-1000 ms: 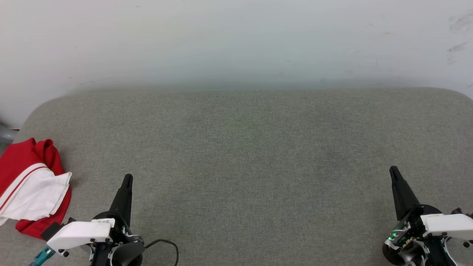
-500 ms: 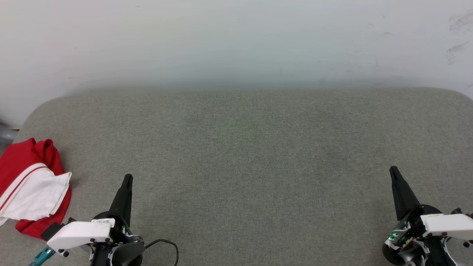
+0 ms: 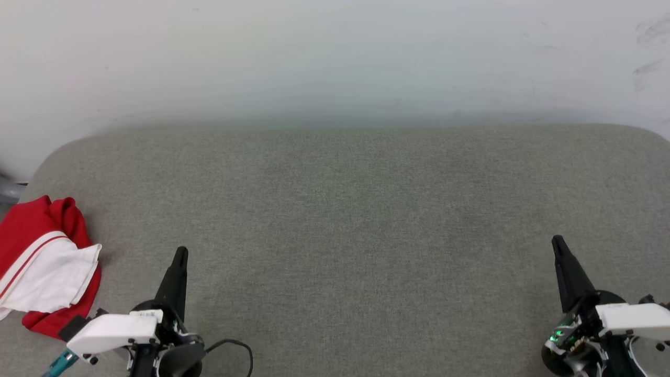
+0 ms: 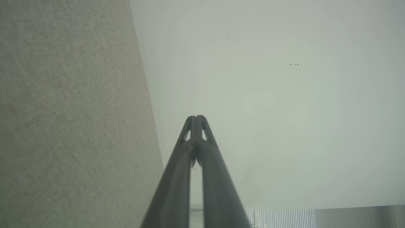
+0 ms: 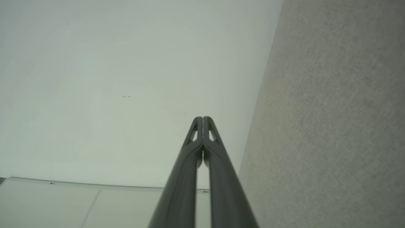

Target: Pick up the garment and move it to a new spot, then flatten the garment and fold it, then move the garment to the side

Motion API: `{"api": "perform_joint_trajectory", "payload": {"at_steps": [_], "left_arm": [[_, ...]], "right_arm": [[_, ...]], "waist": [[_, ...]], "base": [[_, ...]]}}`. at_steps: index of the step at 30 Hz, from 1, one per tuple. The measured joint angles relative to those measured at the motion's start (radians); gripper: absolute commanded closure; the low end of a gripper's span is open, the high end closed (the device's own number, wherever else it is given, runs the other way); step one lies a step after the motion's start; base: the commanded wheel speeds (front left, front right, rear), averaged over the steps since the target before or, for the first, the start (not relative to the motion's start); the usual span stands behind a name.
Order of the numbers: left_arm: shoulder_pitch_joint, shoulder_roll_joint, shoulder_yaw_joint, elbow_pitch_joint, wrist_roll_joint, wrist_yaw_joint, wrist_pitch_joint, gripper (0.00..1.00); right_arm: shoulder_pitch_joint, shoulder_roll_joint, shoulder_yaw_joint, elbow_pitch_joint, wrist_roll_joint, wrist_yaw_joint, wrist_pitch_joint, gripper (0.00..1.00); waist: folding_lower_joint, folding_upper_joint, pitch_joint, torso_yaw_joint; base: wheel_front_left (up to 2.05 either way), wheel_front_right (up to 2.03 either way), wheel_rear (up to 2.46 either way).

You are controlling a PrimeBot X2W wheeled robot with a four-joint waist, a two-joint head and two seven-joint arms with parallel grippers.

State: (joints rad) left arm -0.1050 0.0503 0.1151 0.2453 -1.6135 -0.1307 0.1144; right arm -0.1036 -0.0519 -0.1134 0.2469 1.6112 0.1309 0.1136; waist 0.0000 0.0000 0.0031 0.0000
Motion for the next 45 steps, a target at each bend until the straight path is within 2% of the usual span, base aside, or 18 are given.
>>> {"api": "perform_joint_trajectory", "payload": {"at_steps": [1, 7, 21, 28, 38, 45], "left_arm": [[0.000, 0.000, 0.000, 0.000, 0.000, 0.000, 0.000, 0.00], [0.030, -0.002, -0.015, 0.025, 0.000, 0.000, -0.009, 0.00], [0.030, -0.002, -0.091, -0.037, 0.026, 0.000, -0.078, 0.00], [0.029, 0.003, -0.123, -0.091, 0.124, 0.000, -0.109, 0.00], [0.030, 0.002, -0.143, -0.133, 0.383, 0.000, -0.146, 0.00], [0.034, 0.003, -0.158, -0.154, 0.553, 0.000, -0.171, 0.00]], "right_arm": [[0.000, 0.000, 0.000, 0.000, 0.000, 0.000, 0.000, 0.00], [0.035, 0.001, 0.006, 0.022, -0.003, 0.000, -0.009, 0.00], [0.044, -0.003, 0.057, -0.050, -0.077, 0.000, -0.078, 0.00], [0.048, -0.005, 0.057, -0.086, -0.245, 0.000, -0.108, 0.00], [0.062, -0.004, 0.072, -0.140, -0.590, 0.000, -0.145, 0.00], [0.067, -0.003, 0.077, -0.170, -0.773, 0.000, -0.158, 0.00]], "waist": [[0.0001, 0.0000, 0.000, 0.000], [0.0000, 0.0000, 0.000, 0.000], [0.0000, 0.0000, 0.001, -0.001], [0.0001, 0.0000, 0.001, -0.003], [0.0000, 0.0000, -0.001, -0.006], [0.0000, 0.0000, -0.004, -0.010]], "base": [[0.00, 0.00, 0.00], [0.00, 0.00, 0.00], [0.00, 0.00, 0.00], [0.00, 0.00, 0.00], [0.00, 0.00, 0.00], [0.00, 0.00, 0.00]]}}
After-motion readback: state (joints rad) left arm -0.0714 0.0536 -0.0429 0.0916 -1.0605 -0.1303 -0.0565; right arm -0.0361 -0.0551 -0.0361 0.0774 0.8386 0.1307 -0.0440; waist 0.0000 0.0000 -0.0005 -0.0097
